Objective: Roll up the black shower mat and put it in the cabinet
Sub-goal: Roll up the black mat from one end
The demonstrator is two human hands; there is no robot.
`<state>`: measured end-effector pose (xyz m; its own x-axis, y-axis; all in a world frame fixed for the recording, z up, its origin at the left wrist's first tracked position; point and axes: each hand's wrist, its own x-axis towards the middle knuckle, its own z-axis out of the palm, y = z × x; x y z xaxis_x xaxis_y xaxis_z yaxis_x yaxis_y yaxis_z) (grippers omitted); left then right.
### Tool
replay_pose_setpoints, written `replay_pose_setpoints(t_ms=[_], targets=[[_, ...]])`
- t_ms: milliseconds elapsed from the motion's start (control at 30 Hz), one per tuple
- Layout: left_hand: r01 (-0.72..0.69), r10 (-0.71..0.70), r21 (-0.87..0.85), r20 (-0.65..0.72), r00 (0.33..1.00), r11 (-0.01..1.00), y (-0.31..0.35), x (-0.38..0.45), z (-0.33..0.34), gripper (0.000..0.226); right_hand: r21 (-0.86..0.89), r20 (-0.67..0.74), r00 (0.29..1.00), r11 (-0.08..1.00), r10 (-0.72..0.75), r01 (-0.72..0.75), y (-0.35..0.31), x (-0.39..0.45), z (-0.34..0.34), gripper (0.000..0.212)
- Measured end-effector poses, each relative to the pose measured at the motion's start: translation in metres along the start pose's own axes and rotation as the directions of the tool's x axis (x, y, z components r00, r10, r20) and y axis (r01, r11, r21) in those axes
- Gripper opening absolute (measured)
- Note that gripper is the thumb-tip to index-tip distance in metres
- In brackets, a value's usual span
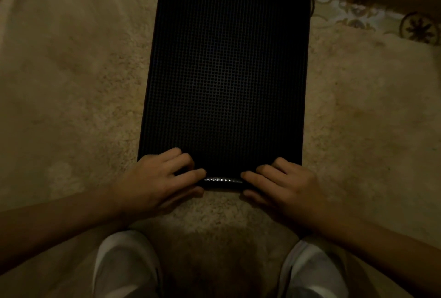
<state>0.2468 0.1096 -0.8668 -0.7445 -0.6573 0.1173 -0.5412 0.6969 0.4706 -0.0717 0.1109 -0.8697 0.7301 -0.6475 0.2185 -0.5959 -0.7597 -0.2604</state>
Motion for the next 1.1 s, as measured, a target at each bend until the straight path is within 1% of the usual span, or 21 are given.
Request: replay_pose_setpoints(t_ms=[100, 200, 300, 433, 533, 600, 667, 767, 833, 900, 967, 1000, 1067, 1100], targets=[[-0.009, 0.008, 0.009, 0.014, 1.0, 1.0, -0.004, 0.004, -0.006, 0.035, 0.015, 0.038, 0.999, 1.0, 0.004, -0.005, 0.002, 0.005, -0.005, 0.03], [-0.036, 0.036, 0.0, 0.022, 0.999, 0.999, -0.009, 0.009, -0.009, 0.034, -0.017, 0.057, 0.998, 1.0, 0.011, -0.01, 0.004, 0.01, -0.008, 0.03], [-0.055, 0.055, 0.0, 0.0, 0.999, 0.999, -0.013, 0.012, -0.009, 0.035, -0.043, 0.063, 0.997, 0.998, 0.048, -0.045, 0.006, 0.014, -0.01, 0.03], [-0.049, 0.05, 0.07, -0.023, 0.998, 0.996, -0.014, 0.017, -0.007, 0.032, -0.058, 0.044, 0.993, 0.992, 0.112, -0.109, 0.005, 0.017, -0.015, 0.034], [-0.024, 0.024, 0.014, 0.01, 1.0, 1.0, -0.014, 0.02, -0.012, 0.034, -0.076, 0.034, 0.992, 0.99, 0.12, -0.117, 0.004, 0.019, -0.017, 0.031], [-0.018, 0.018, -0.003, 0.05, 0.999, 1.0, -0.015, 0.02, -0.014, 0.037, -0.078, 0.035, 0.995, 0.992, 0.098, -0.095, 0.005, 0.019, -0.015, 0.024], [-0.028, 0.025, 0.048, 0.075, 0.997, 0.998, -0.014, 0.023, -0.015, 0.039, -0.085, 0.021, 0.997, 0.993, 0.078, -0.076, 0.008, 0.018, -0.012, 0.015], [-0.065, 0.057, 0.183, 0.051, 0.997, 0.981, -0.018, 0.033, -0.015, 0.037, -0.115, -0.028, 0.998, 0.991, 0.065, -0.067, 0.016, 0.023, -0.009, 0.023], [-0.081, 0.071, 0.225, 0.053, 0.996, 0.971, -0.023, 0.04, -0.017, 0.029, -0.141, -0.045, 0.998, 0.989, 0.032, -0.039, 0.02, 0.026, -0.007, 0.024], [-0.125, 0.11, 0.24, 0.077, 0.991, 0.963, -0.028, 0.043, -0.018, 0.021, -0.186, -0.027, 1.0, 0.982, -0.01, 0.004, 0.021, 0.026, -0.005, 0.022], [-0.156, 0.137, 0.2, 0.103, 0.985, 0.967, -0.028, 0.042, -0.02, 0.02, -0.202, -0.009, 1.0, 0.979, 0.021, -0.022, 0.019, 0.025, -0.005, 0.023], [-0.165, 0.147, 0.172, 0.11, 0.983, 0.971, -0.027, 0.042, -0.02, 0.026, -0.197, -0.006, 0.998, 0.979, 0.054, -0.055, 0.018, 0.026, -0.005, 0.022], [-0.182, 0.165, 0.154, 0.115, 0.98, 0.971, -0.026, 0.042, -0.02, 0.036, -0.187, -0.01, 0.994, 0.976, 0.111, -0.111, 0.016, 0.029, -0.008, 0.015], [-0.187, 0.172, 0.15, 0.107, 0.979, 0.971, -0.026, 0.043, -0.02, 0.036, -0.183, -0.015, 0.992, 0.975, 0.126, -0.127, 0.017, 0.031, -0.009, 0.011]])
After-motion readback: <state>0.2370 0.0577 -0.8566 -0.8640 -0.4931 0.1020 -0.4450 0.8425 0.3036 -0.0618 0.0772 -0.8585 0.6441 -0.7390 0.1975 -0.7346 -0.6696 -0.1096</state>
